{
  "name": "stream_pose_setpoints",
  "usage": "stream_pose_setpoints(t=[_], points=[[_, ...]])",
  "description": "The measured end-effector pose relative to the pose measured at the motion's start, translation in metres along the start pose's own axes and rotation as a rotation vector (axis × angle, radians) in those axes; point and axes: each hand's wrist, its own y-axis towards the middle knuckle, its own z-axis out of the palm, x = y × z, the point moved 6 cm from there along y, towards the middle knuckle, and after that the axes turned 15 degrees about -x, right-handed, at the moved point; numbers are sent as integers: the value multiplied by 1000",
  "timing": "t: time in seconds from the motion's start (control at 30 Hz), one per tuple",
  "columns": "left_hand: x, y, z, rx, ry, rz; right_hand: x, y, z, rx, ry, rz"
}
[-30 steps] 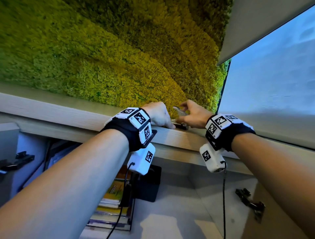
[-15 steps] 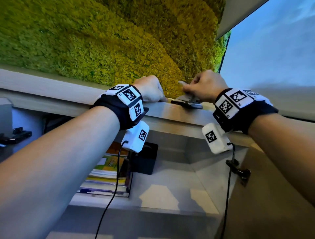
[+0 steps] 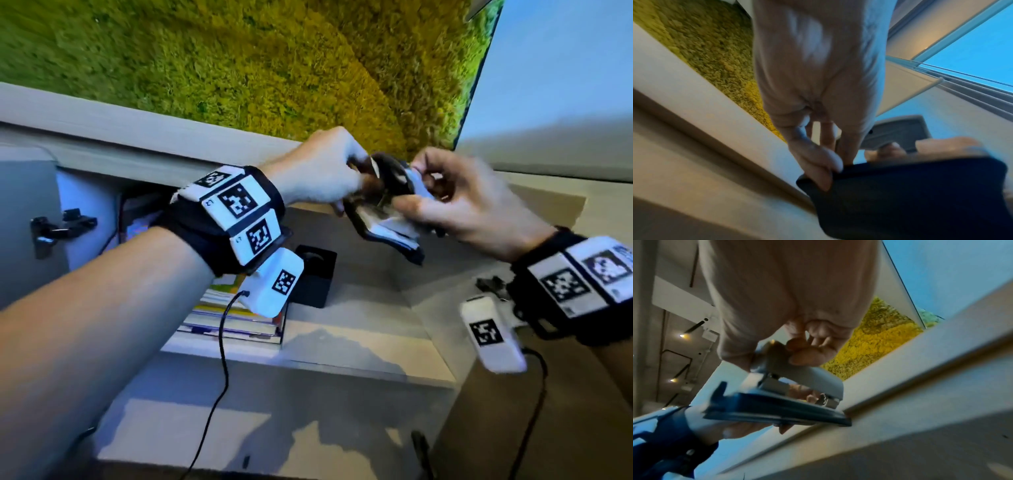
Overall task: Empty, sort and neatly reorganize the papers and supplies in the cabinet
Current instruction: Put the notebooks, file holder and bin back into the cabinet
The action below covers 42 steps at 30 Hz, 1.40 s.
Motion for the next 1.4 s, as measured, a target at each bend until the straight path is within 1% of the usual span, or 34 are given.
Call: stream_pose_setpoints(t=[0.07,0.1,0.13,0.17,0.2,0.27,0.3,0.33,0.43,0.53,0.67,0.77,0.9,0.93,1.03,1.07,1.1,1.23,1.27,1.4], points=[[16,-18,14,137,73,-24,-19,-21,17,108,113,96],[29,-27,24,206,71,-62,-32,-30,28,154,126,138],[45,-36,35,274,41,-116,-44,-38,38,188,107,166],[62,-43,47,329,6,-173,-58,-45,49,213,47,160],[80,-50,58,370,-14,-230,-72,-51,60,230,-46,123],[116,-61,75,403,23,-319,-96,-62,85,279,-279,-7],[133,-65,82,403,72,-337,-108,-67,100,324,-378,-53],[150,-68,86,393,138,-339,-121,-71,115,372,-448,-62],[199,-76,93,373,331,-363,-161,-78,158,458,-554,43],[236,-79,98,364,478,-393,-193,-76,197,484,-631,91],[275,-87,111,483,631,-369,-235,-70,245,483,-649,177],[284,-87,114,520,710,-344,-253,-67,261,442,-699,181],[284,-83,112,525,719,-388,-261,-69,263,446,-633,246],[285,-81,111,525,723,-398,-262,-65,259,409,-624,261],[285,-78,112,517,758,-393,-263,-40,235,133,-615,317],[285,-77,113,513,765,-387,-268,-33,230,94,-613,350],[284,-77,112,505,769,-380,-274,-27,228,110,-617,379],[284,-78,113,520,768,-359,-309,-18,238,325,-633,444],[285,-78,113,519,769,-355,-315,-17,242,356,-630,452],[289,-77,115,493,759,-344,-329,-11,244,341,-614,519]])
